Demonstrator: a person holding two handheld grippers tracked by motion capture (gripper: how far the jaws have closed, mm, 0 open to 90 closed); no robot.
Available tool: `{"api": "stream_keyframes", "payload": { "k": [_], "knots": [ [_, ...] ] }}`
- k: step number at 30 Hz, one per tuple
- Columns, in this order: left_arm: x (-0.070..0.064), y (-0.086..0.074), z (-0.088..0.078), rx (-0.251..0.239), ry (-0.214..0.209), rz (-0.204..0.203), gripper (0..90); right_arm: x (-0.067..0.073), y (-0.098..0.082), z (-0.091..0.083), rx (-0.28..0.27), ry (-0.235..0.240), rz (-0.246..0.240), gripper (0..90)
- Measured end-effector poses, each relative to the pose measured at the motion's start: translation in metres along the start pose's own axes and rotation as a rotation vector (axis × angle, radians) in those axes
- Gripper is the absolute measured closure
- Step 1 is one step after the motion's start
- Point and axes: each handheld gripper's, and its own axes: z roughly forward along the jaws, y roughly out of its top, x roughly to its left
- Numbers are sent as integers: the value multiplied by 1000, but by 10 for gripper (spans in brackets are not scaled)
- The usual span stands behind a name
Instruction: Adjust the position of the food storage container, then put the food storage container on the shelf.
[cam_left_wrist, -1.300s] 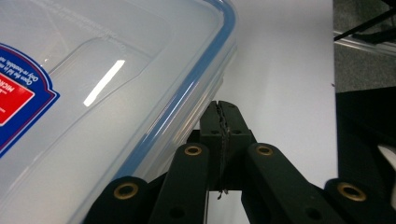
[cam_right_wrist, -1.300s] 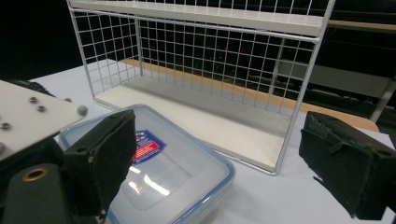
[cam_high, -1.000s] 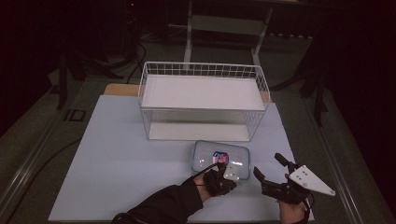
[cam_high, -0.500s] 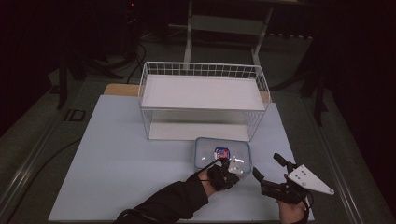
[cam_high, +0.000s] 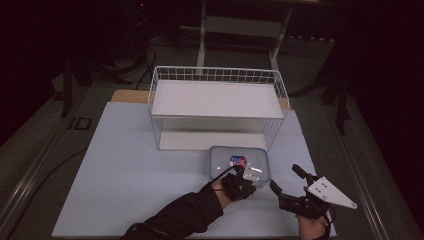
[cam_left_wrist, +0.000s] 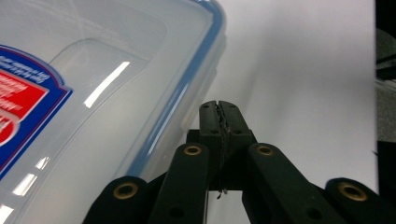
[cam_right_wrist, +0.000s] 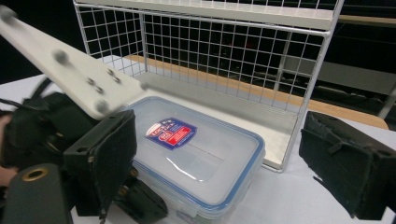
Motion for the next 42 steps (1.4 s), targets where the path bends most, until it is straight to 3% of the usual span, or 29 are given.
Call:
{"api": "stream_keyframes", "payload": {
  "k": [4,8,13,18,20,25,29,31,35,36,41,42],
  "knots": [
    [-4,-1,-20,-13,-39,-2,782,0,0,1,1,1,-3,110],
    [-7,0,-41,-15,-69,8,647,0,0,2,13,20,1,110],
    [-6,-3,-64,-45,-112,-37,392,2,0,4,16,28,-10,111],
    [4,-11,-84,-26,-177,-115,139,3,-1,6,31,37,-16,111],
    [6,-13,-88,-29,-184,-122,77,4,-1,7,35,46,-22,111],
    [20,-28,-112,-51,-129,-153,19,8,0,7,36,56,-39,111],
    [44,-43,-135,-112,-73,-260,19,14,1,11,50,72,-60,111],
    [49,-45,-139,-123,-61,-278,19,14,2,12,49,77,-62,111],
    [66,-47,-147,-161,-33,-333,22,15,10,11,29,34,-92,111],
    [66,-47,-147,-161,-33,-333,24,15,10,11,29,34,-92,111],
    [86,-47,-141,-192,-54,-434,27,6,18,9,43,33,-65,143],
    [86,-47,-141,-192,-54,-434,33,6,18,9,43,33,-65,143]
  ]
}}
